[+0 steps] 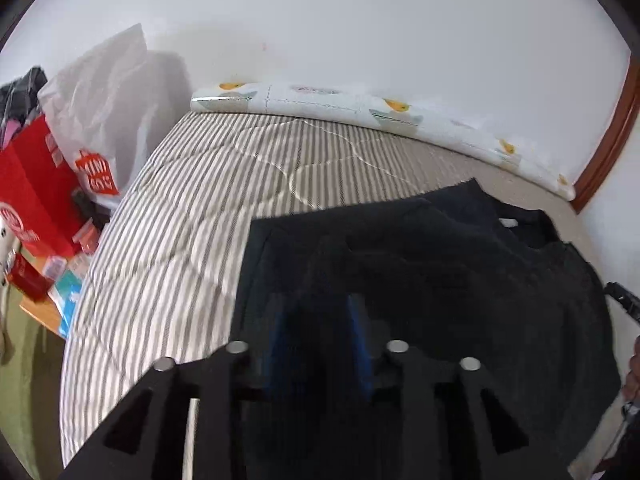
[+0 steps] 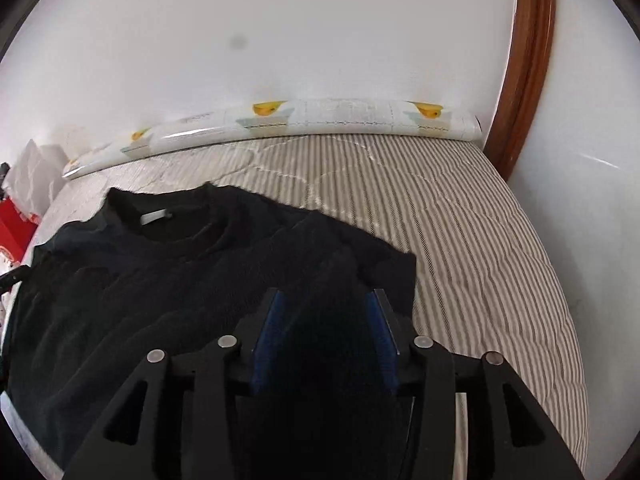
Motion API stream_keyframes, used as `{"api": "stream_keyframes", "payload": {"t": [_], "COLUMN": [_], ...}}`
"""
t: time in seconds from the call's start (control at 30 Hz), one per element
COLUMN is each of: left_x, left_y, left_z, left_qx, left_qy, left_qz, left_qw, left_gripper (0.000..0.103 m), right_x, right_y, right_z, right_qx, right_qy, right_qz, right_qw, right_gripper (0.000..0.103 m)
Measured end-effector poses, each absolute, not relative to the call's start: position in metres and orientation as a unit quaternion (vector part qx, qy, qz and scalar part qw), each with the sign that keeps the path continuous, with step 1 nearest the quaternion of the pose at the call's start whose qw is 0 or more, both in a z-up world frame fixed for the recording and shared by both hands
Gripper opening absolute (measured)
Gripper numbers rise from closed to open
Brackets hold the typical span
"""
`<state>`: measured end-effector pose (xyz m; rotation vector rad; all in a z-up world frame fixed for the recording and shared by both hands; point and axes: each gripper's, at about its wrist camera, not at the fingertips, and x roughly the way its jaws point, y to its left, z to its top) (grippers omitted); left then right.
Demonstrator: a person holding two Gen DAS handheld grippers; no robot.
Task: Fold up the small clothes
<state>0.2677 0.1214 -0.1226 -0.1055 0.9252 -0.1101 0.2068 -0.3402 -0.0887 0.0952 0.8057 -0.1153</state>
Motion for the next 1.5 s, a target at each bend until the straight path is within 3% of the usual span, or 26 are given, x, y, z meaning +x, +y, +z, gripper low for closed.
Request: {"api": "stream_keyframes", "payload": {"t": [0.23, 0.4, 0.53, 0.8, 0.93, 1.5], "left_x": [0.212, 0.168, 0.134, 0.084, 0.068, 0.052], "left_y": [0.129, 0.151, 0.178, 0.215, 0.227, 0.255], "left_z": [-0.116, -0.119, -0.124, -0.135, -0.142, -0.156], "left_qx": [-0.054, -0.073, -0.086, -0.093, -0.088, -0.131], "left_qy": [0.444, 0.44, 0.447, 0.461, 0.463, 0.443], "left_qz": [-0.062, -0.064, -0.041, -0.037, -0.054, -0.118], "left_qw": [0.892, 0.893, 0.889, 0.882, 0.881, 0.879], "left_gripper": [0.033, 0.052, 0.052, 0.054, 0.055, 0.06], "right_x": [0.169, 0.153, 0.14, 0.12, 0.095, 0.048], "right_y": [-0.288, -0.241, -0.204, -0.071, -0.02, 0.104], "right_z": [-0.084, -0.09, -0.098, -0.123, -0.122, -0.136], "right_qx": [0.029, 0.001, 0.015, -0.102, -0.152, -0.254], "right_qy": [0.387, 0.382, 0.391, 0.409, 0.38, 0.362], "right_qz": [-0.03, -0.019, 0.031, 0.089, 0.089, 0.217], "right_qw": [0.921, 0.924, 0.92, 0.902, 0.908, 0.87], "right_gripper": [0.051, 0.054, 0.054, 0.055, 0.054, 0.059]}}
